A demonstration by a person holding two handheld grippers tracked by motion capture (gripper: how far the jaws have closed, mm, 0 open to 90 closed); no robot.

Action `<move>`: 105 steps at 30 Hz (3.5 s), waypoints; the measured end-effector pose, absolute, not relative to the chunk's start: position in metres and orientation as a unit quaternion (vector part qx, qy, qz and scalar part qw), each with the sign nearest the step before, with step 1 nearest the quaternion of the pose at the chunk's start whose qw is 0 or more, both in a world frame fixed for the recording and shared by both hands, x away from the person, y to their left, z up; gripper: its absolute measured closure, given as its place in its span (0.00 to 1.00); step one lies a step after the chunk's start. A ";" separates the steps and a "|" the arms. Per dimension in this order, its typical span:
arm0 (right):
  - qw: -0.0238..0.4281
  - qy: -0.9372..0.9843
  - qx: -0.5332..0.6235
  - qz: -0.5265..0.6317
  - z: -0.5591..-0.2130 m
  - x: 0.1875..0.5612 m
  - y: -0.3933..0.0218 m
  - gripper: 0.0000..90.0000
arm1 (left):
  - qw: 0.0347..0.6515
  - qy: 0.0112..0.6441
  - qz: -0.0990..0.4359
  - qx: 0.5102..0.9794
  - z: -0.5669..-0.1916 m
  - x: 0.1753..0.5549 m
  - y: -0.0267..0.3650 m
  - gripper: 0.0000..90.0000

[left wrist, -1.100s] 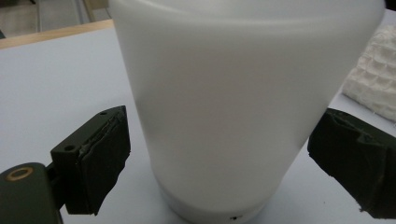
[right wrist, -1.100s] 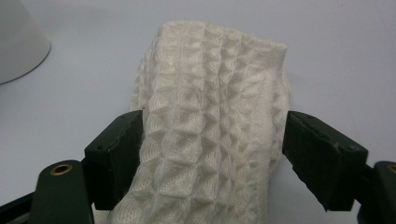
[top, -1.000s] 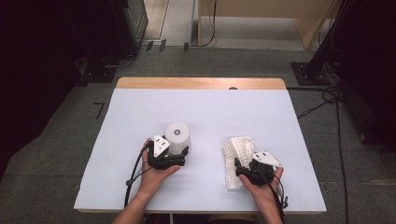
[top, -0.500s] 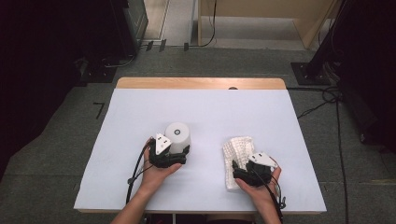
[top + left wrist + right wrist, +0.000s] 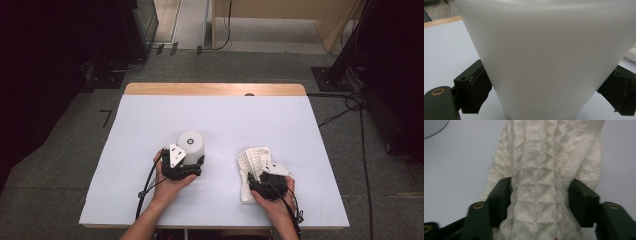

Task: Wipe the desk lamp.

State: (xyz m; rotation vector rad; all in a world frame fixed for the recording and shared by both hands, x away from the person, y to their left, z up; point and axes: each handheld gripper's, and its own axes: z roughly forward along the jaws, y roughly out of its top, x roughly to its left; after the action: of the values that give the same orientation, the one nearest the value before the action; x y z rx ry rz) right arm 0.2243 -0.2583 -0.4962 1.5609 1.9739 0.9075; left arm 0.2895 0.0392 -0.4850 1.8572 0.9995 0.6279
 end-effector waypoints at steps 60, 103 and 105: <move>0.127 0.777 0.371 0.493 -0.393 0.247 -0.178 0.84 | 0.435 0.279 0.253 0.817 -0.467 0.235 0.031 0.10; 0.224 0.763 0.471 0.381 -0.459 0.263 -0.233 0.83 | 0.461 0.332 0.274 0.776 -0.482 0.258 0.044 0.09; 0.218 0.770 0.469 0.374 -0.464 0.263 -0.231 0.82 | 0.461 0.334 0.269 0.777 -0.482 0.257 0.046 0.09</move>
State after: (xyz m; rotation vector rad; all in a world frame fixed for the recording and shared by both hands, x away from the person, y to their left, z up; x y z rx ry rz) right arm 0.2627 -0.2310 -0.4636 1.2987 2.1323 1.0360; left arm 0.2566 0.0464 -0.4821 1.9120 0.8210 0.6621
